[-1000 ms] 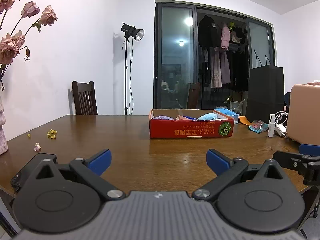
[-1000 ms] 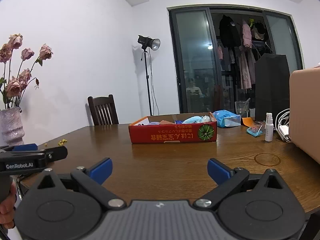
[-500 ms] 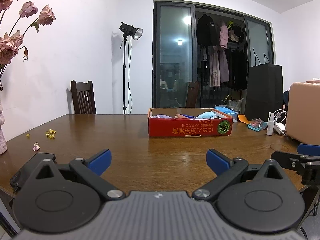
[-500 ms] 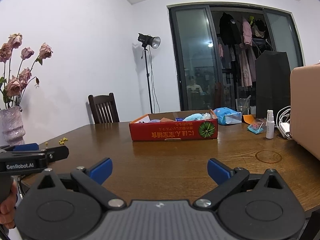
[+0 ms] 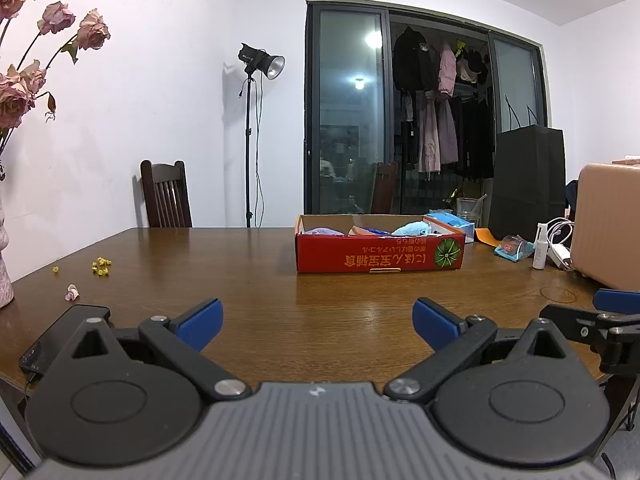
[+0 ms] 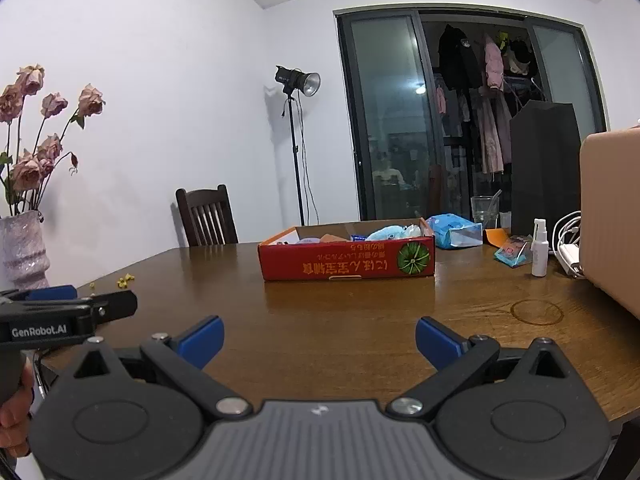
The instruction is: Organize soft objects
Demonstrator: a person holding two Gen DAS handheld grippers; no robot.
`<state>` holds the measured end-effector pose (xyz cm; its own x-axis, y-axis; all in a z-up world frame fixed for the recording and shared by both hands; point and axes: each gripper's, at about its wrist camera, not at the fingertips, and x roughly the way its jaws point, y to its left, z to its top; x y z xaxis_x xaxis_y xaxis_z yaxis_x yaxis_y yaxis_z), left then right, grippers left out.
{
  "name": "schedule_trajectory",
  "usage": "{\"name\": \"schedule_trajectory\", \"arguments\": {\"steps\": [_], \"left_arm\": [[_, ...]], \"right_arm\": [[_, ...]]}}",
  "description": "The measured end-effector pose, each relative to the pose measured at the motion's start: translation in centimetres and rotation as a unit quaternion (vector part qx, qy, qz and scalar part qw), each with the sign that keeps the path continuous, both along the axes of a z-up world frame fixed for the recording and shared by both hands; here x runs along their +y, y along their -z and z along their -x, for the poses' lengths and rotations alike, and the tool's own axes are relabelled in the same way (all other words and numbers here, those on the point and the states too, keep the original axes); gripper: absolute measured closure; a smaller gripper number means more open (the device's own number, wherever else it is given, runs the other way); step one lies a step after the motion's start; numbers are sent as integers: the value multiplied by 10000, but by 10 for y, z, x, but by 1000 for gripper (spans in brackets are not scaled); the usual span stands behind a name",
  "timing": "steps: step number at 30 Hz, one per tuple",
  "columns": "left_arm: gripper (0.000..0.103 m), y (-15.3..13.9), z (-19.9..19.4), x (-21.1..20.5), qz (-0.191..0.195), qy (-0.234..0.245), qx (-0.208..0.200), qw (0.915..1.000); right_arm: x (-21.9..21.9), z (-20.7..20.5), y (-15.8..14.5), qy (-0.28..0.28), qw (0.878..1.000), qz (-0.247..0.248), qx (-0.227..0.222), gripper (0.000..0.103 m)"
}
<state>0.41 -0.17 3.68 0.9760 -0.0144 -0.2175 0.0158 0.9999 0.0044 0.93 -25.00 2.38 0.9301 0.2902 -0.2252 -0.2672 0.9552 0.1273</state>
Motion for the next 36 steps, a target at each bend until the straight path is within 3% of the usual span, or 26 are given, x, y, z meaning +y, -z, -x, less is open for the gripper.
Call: {"name": "schedule_trajectory", "arguments": {"steps": [36], "left_arm": [[0,3,0,3,23,4,57,10000]], "right_arm": [[0,1,1,36,10000,42,19,0]]}}
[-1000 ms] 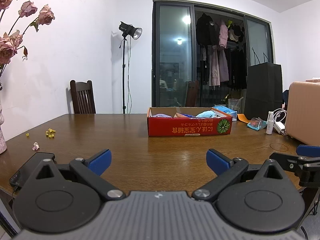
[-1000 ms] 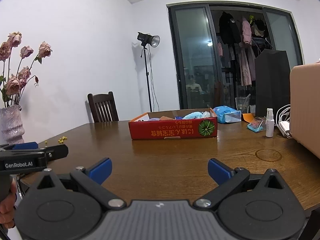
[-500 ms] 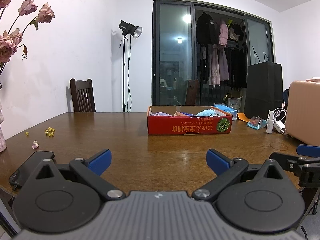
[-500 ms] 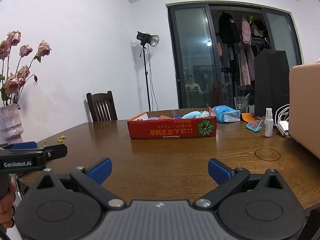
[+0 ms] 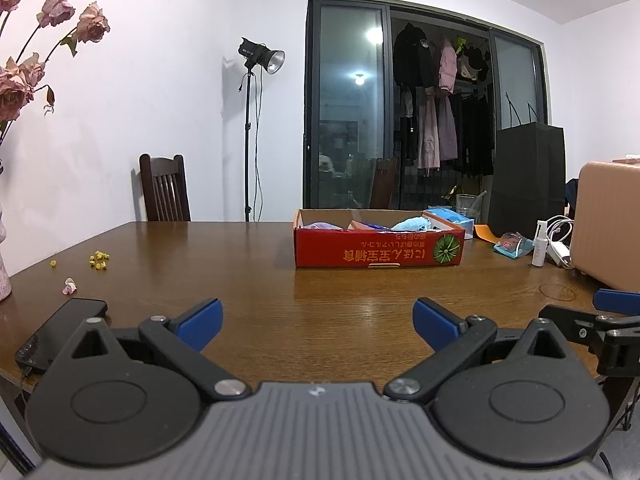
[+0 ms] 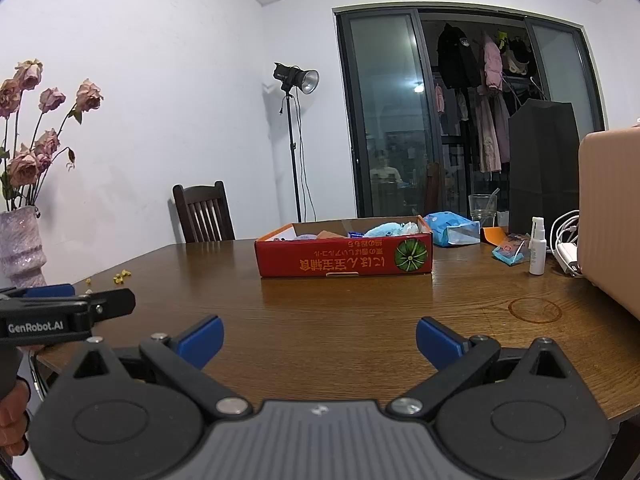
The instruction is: Organize soft objects
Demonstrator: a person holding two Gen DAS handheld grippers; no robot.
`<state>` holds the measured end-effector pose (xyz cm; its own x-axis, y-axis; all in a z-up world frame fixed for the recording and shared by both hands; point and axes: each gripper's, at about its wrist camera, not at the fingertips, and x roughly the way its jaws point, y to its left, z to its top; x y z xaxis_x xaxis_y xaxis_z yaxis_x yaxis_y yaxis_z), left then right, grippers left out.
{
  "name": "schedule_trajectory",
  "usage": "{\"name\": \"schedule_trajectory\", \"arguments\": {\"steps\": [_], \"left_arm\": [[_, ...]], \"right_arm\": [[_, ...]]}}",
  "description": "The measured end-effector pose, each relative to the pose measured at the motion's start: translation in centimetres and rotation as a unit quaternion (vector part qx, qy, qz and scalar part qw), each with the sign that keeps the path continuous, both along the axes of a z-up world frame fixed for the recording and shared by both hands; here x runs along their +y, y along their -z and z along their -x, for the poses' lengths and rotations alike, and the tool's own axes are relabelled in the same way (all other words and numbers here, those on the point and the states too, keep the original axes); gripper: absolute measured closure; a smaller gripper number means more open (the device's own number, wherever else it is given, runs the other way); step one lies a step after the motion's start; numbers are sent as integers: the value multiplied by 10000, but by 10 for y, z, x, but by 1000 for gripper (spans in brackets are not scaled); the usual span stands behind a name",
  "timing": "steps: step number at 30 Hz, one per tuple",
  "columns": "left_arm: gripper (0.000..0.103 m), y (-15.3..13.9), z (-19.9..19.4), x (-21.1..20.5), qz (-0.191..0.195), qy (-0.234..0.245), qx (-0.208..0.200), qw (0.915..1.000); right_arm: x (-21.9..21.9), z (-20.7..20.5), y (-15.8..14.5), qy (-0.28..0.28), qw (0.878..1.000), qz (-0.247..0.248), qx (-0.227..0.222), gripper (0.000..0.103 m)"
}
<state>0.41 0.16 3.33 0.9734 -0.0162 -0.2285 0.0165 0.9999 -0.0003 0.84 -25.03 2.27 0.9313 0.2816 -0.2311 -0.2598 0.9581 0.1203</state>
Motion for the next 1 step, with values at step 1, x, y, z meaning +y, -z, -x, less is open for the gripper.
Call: {"name": "schedule_trajectory", "arguments": {"steps": [1], "left_arm": [[0,0,0,0,-8,0,-13,10000]], "right_arm": [[0,0,0,0,10000,0,0,0]]}}
